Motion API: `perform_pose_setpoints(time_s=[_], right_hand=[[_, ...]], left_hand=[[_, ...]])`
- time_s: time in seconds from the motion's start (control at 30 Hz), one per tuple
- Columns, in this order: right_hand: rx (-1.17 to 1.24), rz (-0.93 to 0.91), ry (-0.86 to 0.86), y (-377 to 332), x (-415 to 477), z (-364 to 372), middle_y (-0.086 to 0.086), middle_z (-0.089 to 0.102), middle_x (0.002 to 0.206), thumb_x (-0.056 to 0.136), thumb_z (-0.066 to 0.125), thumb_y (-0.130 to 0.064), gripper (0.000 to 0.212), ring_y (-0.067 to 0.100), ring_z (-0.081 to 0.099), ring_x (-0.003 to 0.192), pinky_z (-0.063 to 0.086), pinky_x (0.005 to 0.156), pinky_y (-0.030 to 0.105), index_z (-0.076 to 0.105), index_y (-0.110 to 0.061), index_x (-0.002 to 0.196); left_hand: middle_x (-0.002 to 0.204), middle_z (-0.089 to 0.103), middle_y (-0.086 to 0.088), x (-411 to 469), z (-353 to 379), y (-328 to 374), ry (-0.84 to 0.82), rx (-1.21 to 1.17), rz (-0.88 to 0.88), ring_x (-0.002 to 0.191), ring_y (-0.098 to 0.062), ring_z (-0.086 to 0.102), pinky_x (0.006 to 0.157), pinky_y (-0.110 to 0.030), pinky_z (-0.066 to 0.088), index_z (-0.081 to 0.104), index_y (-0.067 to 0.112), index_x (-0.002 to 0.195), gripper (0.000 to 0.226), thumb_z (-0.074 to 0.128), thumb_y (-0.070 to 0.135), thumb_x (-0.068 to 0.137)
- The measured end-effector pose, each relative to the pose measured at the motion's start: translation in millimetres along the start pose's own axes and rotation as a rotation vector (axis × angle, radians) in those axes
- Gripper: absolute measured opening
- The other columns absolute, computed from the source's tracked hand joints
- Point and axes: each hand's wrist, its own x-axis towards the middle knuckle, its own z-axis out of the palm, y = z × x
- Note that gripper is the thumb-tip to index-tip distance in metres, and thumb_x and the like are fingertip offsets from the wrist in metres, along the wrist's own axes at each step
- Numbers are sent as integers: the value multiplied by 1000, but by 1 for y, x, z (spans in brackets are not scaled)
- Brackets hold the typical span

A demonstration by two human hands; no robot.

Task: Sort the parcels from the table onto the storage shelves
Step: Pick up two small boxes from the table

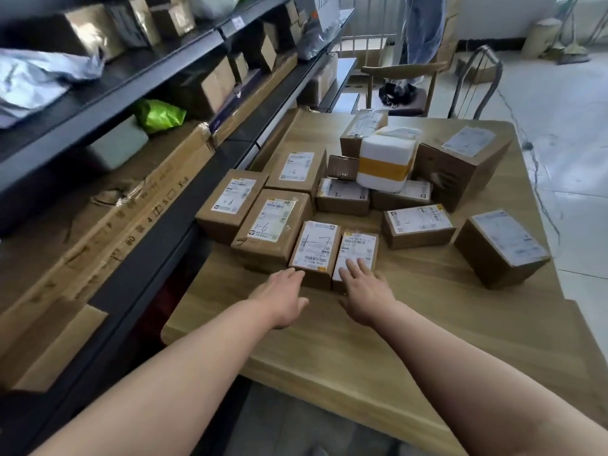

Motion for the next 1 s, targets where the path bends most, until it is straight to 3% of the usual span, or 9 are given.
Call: perform_pose_setpoints(time_s=[0.2,0.37,0.5,0.67,0.8,1.0], right_hand=[[15,-5,-42,26,6,12,-1,-1,162,96,45,-46,71,26,0,148,15,114,52,9,-23,153],[-48,-23,13,39,-7,12,-1,14,160,94,47,-47,64,24,16,146,22,110,50,22,-25,149],[-44,11,37,57,-24,6,-6,36,148,93,46,-32,44,20,35,135,29,102,47,42,-28,137],[30,37,4,77,-43,8,-12,27,154,94,41,-24,49,16,25,142,23,110,47,38,-35,142],[68,44,25,78,-53,13,-13,27,155,93,43,-23,49,14,22,143,27,109,41,40,-35,140],[42,8,67,75,-68,19,-17,43,141,91,48,-30,34,11,38,130,32,103,37,54,-35,124]], left_hand=[[159,22,1,24,-8,16,26,-4,30,145,-20,20,117,-39,24,25,20,152,63,52,37,97],[162,11,0,56,-12,30,52,14,15,148,-20,12,118,-40,21,20,21,153,67,52,35,97],[163,0,-1,82,-14,38,15,43,-6,150,-19,3,119,-41,18,12,20,155,70,50,33,97],[163,-5,-1,93,2,37,-66,91,-27,150,-23,-3,120,-41,16,4,24,156,74,50,27,98],[162,6,0,80,14,39,15,120,6,148,-25,9,116,-39,25,9,27,155,73,52,29,96],[158,17,2,42,31,38,31,217,115,138,-27,25,111,-41,31,16,30,152,69,51,28,93]])
